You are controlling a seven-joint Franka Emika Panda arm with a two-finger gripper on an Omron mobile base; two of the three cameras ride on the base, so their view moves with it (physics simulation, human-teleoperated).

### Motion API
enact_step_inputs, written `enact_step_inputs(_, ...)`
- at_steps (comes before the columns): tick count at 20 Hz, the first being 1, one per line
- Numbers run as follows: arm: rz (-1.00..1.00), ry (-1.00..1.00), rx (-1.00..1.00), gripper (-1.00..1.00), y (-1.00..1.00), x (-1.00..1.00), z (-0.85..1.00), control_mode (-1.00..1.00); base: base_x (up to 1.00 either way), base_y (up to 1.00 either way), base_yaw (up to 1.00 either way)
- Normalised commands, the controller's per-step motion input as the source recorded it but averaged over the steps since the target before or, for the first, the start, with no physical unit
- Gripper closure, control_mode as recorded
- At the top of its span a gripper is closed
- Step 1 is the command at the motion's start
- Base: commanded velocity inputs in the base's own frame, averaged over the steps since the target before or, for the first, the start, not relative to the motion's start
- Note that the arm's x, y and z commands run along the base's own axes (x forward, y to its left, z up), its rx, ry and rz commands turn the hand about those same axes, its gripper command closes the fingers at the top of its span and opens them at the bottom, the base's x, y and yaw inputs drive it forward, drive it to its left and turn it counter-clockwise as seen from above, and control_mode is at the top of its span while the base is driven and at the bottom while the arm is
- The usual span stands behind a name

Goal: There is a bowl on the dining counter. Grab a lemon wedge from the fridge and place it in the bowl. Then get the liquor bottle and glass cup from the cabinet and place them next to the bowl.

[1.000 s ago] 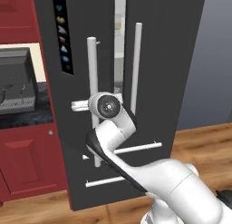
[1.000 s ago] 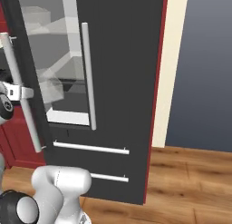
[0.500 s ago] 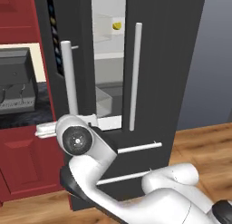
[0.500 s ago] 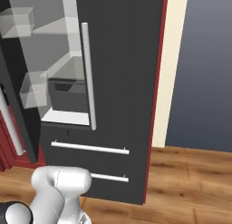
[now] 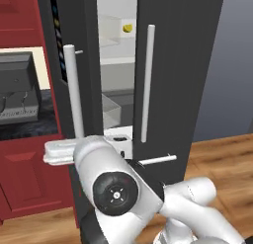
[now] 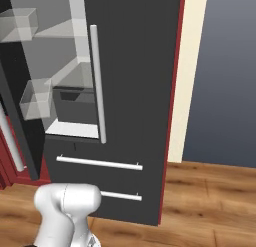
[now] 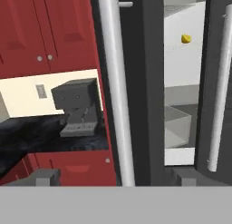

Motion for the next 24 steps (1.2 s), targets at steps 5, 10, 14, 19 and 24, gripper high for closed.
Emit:
enact_step_inputs(5, 0.09, 0.0, 0.27, -1.0, -1.0, -0.47, 0.36, -1.0, 0.0, 0.0, 0.0)
enact_step_inputs(10, 0.11, 0.02, 0.3, -1.0, -1.0, -0.05, 0.09, -1.0, 0.0, 0.0, 0.0)
enact_step_inputs(14, 0.16, 0.05, 0.33, -1.0, -1.0, 0.05, 0.01, -1.0, 0.0, 0.0, 0.0)
enact_step_inputs(19, 0.2, 0.11, 0.33, -1.0, -1.0, 0.39, 0.0, -1.0, 0.0, 0.0, 0.0)
enact_step_inputs(24, 0.1, 0.15, 0.24, -1.0, -0.39, 0.75, 0.0, -1.0, 0.0, 0.0, 0.0)
